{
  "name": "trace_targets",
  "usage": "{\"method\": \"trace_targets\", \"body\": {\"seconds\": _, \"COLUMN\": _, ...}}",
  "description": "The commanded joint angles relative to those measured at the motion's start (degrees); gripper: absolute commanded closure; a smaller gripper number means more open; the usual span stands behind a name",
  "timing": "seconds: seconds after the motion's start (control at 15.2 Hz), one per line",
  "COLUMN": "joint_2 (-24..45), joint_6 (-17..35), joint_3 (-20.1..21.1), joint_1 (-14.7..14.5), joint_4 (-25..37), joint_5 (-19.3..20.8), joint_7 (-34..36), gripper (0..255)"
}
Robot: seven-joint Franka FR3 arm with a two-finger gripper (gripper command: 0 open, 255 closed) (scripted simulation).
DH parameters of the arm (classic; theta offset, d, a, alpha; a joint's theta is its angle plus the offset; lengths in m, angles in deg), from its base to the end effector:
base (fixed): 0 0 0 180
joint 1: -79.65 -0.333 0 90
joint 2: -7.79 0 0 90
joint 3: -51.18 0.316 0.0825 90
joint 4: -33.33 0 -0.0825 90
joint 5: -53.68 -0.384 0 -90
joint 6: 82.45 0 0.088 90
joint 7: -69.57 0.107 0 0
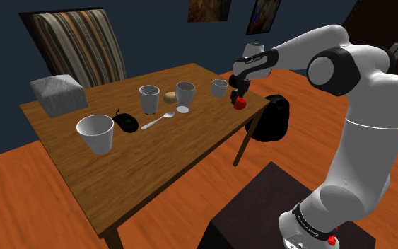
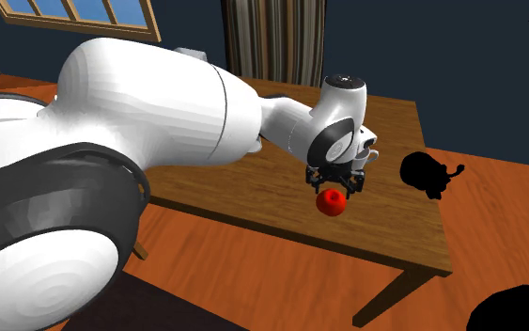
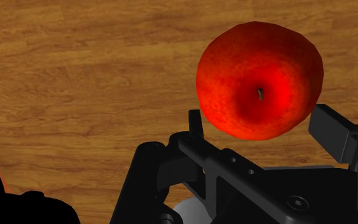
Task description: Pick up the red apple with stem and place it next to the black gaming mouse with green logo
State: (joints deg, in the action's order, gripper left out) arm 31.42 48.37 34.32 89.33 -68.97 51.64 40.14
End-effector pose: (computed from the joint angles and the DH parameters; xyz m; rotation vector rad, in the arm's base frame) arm 0.5965 -0.2786 0.3421 3.0139 0.0873 0.0761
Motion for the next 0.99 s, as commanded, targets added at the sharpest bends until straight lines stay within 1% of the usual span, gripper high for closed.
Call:
{"method": "trace_targets", "body": {"seconds": 0.0, "joint_2": 0.04, "joint_6": -0.02, "joint_3": -0.01, "joint_1": 0.02, "joint_4": -0.01, "joint_5": 0.00, "joint_7": 0.00, "gripper": 255}}
{"method": "trace_targets", "body": {"seconds": 0.2, "joint_2": 0.03, "joint_6": 0.03, "joint_3": -0.01, "joint_1": 0.02, "joint_4": -0.06, "joint_5": 0.00, "joint_7": 0.00, "gripper": 255}}
{"method": "trace_targets", "body": {"seconds": 0.92, "joint_2": -3.59, "joint_6": -7.11, "joint_3": -0.57, "joint_1": -0.39, "joint_4": 3.57, "joint_5": 1.08, "joint_7": 0.22, "gripper": 255}}
